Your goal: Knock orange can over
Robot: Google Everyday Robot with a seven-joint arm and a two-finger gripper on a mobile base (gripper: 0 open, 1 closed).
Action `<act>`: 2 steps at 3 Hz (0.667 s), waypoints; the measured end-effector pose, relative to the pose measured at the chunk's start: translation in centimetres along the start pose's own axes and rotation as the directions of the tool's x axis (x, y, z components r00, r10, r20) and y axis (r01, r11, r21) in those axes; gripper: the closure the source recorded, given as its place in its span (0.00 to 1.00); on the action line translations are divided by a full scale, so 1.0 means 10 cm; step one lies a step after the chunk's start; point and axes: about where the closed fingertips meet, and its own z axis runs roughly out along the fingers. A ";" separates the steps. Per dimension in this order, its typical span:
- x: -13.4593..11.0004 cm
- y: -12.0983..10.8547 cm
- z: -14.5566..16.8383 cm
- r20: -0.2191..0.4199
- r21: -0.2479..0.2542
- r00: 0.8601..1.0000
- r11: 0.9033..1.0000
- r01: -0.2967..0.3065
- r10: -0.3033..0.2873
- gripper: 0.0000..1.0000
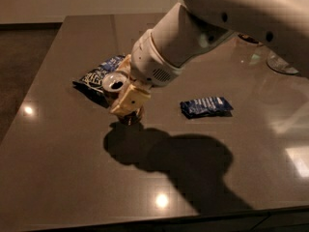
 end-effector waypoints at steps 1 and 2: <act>0.17 -0.06 -0.18 -0.086 0.064 0.995 0.996 0.059 -0.053 1.00; 0.31 -0.01 -0.27 -0.188 0.072 0.971 0.984 0.163 -0.147 1.00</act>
Offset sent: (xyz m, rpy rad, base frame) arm 0.0029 -0.0643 -0.0068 -0.3121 -0.2906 0.0832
